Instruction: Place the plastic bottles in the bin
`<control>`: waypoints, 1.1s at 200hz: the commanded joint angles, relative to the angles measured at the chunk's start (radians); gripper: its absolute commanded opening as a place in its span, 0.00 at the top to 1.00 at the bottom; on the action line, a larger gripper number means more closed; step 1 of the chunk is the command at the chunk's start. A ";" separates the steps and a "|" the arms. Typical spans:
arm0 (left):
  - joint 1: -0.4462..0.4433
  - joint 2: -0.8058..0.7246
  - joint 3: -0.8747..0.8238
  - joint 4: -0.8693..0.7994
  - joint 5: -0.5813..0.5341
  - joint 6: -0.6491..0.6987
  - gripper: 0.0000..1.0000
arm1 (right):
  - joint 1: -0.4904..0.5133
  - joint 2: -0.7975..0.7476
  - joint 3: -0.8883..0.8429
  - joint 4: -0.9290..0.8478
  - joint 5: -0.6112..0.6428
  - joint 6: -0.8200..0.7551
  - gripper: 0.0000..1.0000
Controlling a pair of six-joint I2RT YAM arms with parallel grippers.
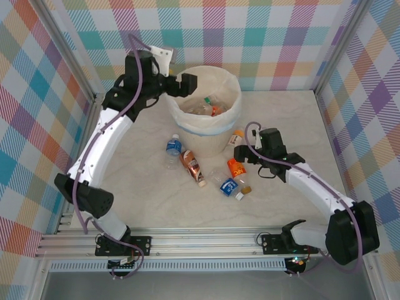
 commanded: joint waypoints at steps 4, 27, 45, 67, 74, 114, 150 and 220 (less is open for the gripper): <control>-0.001 -0.138 -0.140 0.287 -0.093 -0.067 0.00 | 0.010 0.071 -0.012 -0.018 -0.075 0.063 0.08; -0.001 -0.223 -0.280 0.445 -0.188 -0.147 0.00 | 0.022 0.150 0.000 -0.016 -0.097 0.078 0.11; -0.001 -0.294 -0.402 0.543 -0.263 -0.224 0.00 | 0.034 0.210 0.018 -0.029 -0.081 0.099 0.13; -0.001 -0.380 -0.544 0.583 -0.319 -0.323 0.00 | 0.053 0.268 0.043 -0.049 -0.051 0.116 0.17; -0.001 -0.407 -0.586 0.586 -0.325 -0.350 0.00 | 0.059 0.283 0.050 -0.055 -0.040 0.120 0.20; -0.001 -0.564 -0.808 0.519 -0.375 -0.484 0.00 | 0.076 0.356 0.081 -0.074 0.002 0.129 0.27; 0.002 -0.679 -0.922 0.397 -0.464 -0.506 0.00 | 0.084 0.375 0.088 -0.075 0.073 0.129 0.35; 0.019 -0.717 -1.024 0.346 -0.537 -0.542 0.00 | 0.085 0.279 0.031 -0.049 0.114 0.126 0.49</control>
